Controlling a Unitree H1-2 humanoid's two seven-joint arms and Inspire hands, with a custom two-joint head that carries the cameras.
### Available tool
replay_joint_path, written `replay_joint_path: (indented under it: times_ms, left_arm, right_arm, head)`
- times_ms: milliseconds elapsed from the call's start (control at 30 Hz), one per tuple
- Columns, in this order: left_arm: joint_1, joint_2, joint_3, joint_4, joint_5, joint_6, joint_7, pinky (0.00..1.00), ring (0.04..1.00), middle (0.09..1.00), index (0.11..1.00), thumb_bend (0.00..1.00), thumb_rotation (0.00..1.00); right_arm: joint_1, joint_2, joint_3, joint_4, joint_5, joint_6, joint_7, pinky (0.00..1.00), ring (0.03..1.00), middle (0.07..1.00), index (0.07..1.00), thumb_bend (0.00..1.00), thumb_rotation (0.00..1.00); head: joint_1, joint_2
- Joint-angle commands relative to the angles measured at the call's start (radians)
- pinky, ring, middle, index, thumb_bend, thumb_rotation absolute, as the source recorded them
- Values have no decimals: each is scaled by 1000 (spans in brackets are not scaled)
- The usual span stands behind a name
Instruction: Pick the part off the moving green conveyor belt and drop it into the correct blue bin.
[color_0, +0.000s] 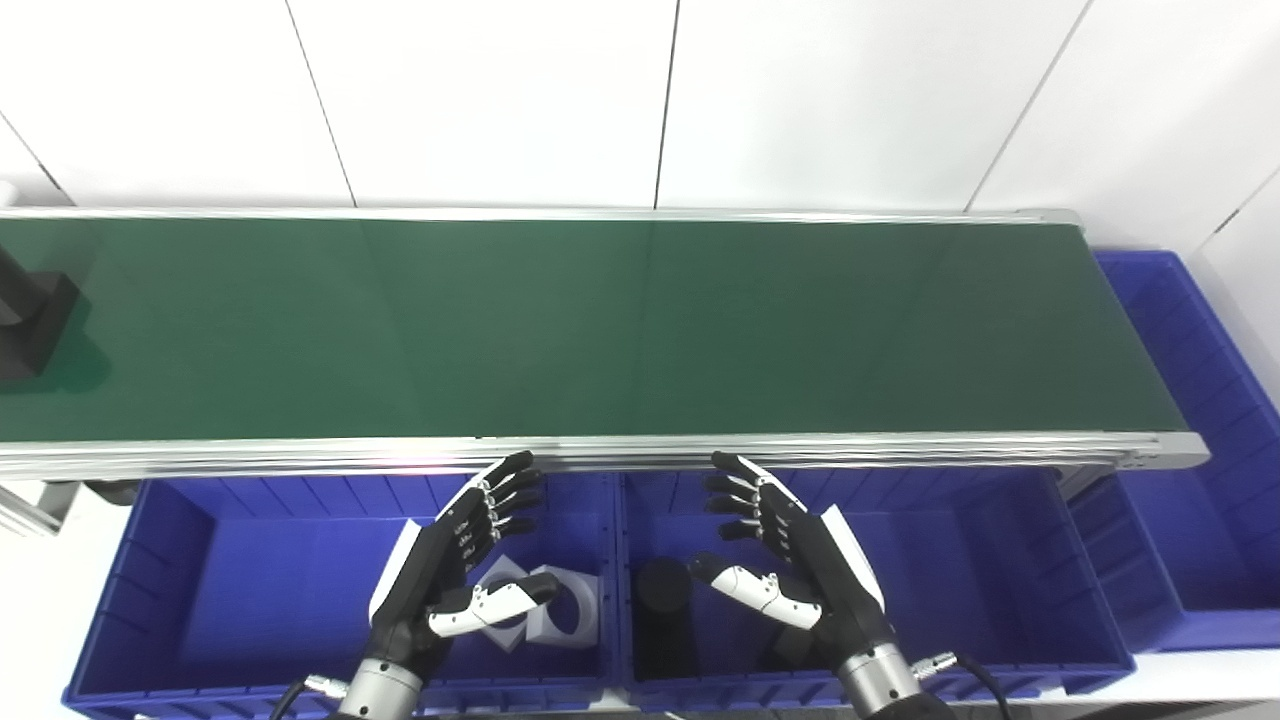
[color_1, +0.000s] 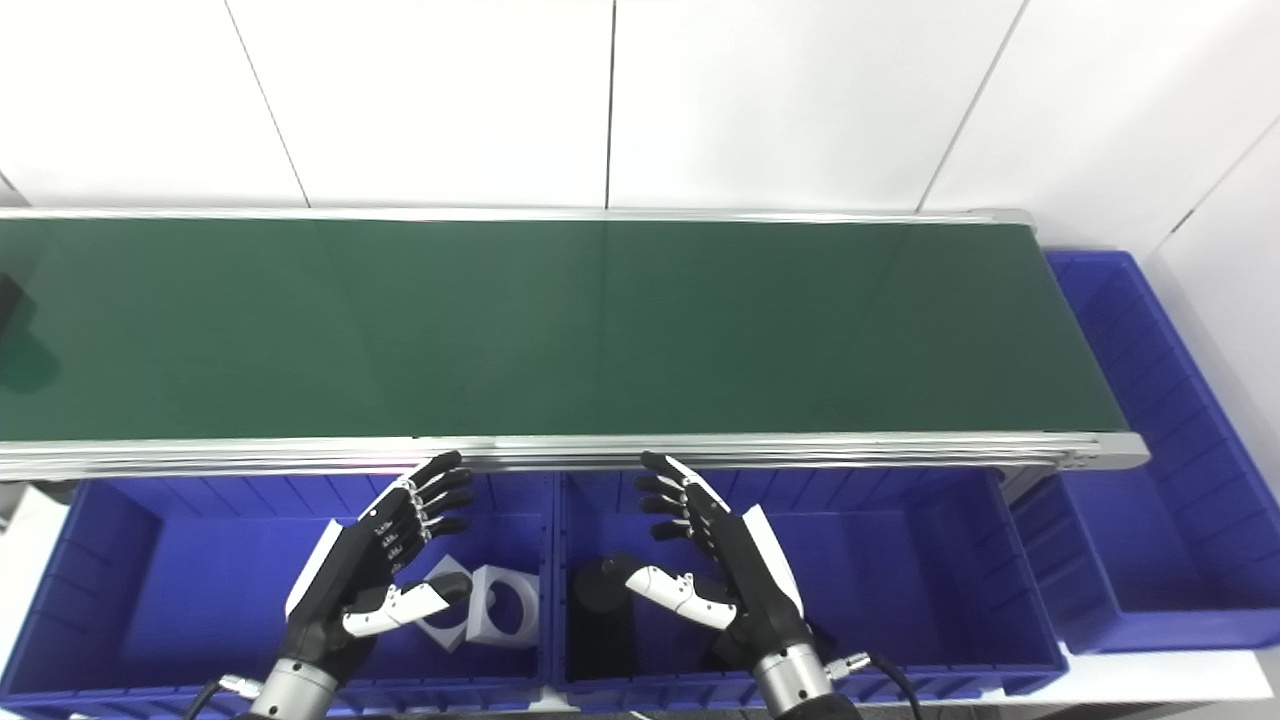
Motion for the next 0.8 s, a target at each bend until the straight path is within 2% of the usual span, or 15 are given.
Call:
replay_joint_path:
  times_ms: [0, 200, 367, 400, 433, 500, 533, 767]
  left_arm:
    - [-8, -3, -5, -13, -6, -29, 2, 763, 821, 848, 872, 938, 388]
    - [-12, -5, -6, 6, -9, -44, -1, 763, 817, 850, 873, 924, 371]
    - [-10, -10, -7, 15, -6, -40, 1, 776, 818, 848, 871, 928, 363]
    - [-10, -10, -8, 20, -4, -43, 3, 776, 817, 847, 869, 931, 361]
    - [-11, -11, -8, 24, -2, -46, 3, 778, 819, 848, 869, 931, 360]
    - [-12, -12, -8, 35, 1, -56, 5, 773, 816, 847, 869, 929, 357]
    - [-15, -13, -9, 45, 0, -64, 4, 771, 814, 847, 869, 928, 355]
    - [-32, -17, -11, 108, 5, -117, 4, 752, 809, 845, 864, 927, 335]
  right_arm:
    - [-5, -1, -4, -14, 2, -64, -3, 704, 794, 828, 883, 665, 518]
    - [-3, 1, -5, -10, 8, -66, -3, 710, 800, 832, 886, 639, 474]
    - [-1, -2, -3, -6, -6, -67, -7, 718, 803, 832, 883, 639, 489]
    - [-2, -2, -3, -2, -6, -73, -7, 717, 803, 833, 883, 633, 485]
    - [-2, -1, -3, 1, -6, -77, -8, 718, 802, 833, 880, 604, 441]
    - [-2, -2, -2, 5, -2, -89, -6, 717, 804, 834, 879, 586, 421]
    - [-2, -2, -2, 11, 1, -96, -5, 717, 804, 835, 879, 580, 414]
    - [-3, -1, -5, 30, 8, -119, -5, 727, 807, 837, 885, 552, 373]
  head:
    - [3, -1]
    - [36, -22]
    - [51, -49]
    - [65, -69]
    - [65, -69]
    - [72, -79]
    - [89, -104]
    - [127, -162]
